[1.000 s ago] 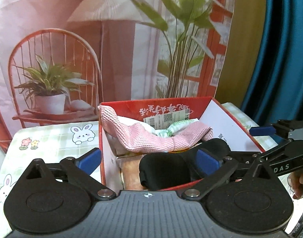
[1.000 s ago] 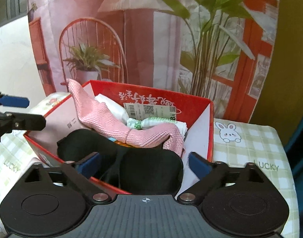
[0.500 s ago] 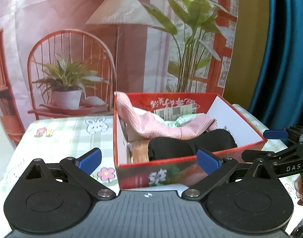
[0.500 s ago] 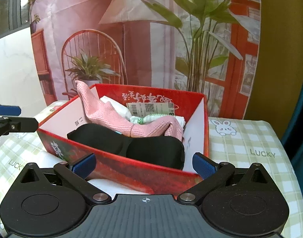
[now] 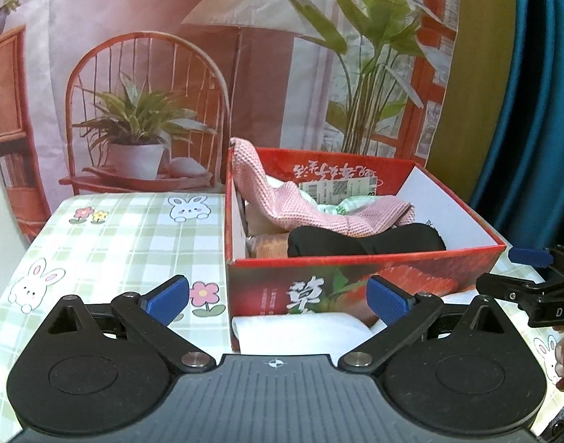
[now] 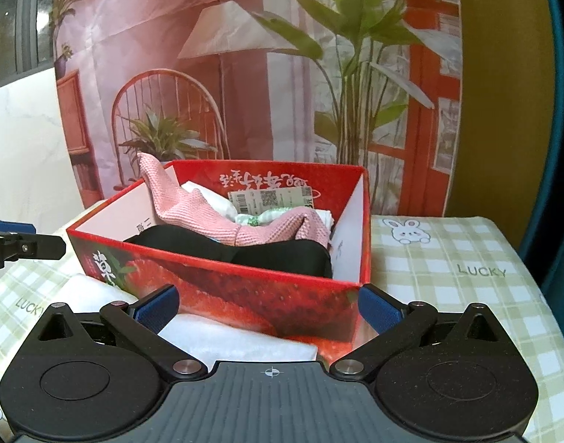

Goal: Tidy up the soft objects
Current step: 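Move both grippers to the white mesh bag and close on it, then lift the white mesh bag with both grippers and carry it over the box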

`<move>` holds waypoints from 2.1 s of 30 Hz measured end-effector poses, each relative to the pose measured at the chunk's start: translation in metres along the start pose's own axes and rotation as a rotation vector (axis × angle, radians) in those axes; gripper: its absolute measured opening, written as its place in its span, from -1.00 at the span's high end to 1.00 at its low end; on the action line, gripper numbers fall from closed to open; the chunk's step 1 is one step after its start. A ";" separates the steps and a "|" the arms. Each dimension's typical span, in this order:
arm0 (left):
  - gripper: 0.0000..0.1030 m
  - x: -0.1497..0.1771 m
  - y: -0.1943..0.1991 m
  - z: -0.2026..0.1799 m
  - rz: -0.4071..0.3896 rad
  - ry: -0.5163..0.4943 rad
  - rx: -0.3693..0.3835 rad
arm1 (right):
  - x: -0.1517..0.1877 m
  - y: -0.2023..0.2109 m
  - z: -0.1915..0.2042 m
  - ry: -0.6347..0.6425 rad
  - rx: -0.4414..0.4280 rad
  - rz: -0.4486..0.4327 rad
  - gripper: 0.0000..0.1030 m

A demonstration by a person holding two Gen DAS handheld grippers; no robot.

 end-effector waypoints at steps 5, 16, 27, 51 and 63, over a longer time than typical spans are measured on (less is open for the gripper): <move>-1.00 0.009 -0.006 0.006 0.017 0.019 0.003 | 0.015 -0.006 -0.002 -0.002 -0.001 0.028 -0.99; -0.95 0.025 -0.012 0.020 0.065 0.054 0.040 | 0.035 -0.015 -0.009 -0.030 -0.010 0.070 -0.99; -0.62 0.041 -0.041 0.010 0.140 0.107 0.178 | 0.040 -0.030 -0.003 -0.041 -0.058 0.107 -0.74; 0.46 0.048 -0.037 -0.001 0.094 0.160 0.225 | 0.051 -0.032 0.012 -0.117 -0.153 0.109 0.63; 0.47 0.048 0.009 -0.014 -0.051 0.095 0.205 | 0.042 0.006 0.019 -0.094 -0.154 -0.002 0.77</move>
Point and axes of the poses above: each gripper's, at about its wrist camera, not at the fingertips, and y roughly against the way its jaws point, z to its left, x to its underside, the point moved 3 cm from there along -y, roughly the way its jaws point, and after that the axes turned 9 degrees about z, right-handed, at the moved point
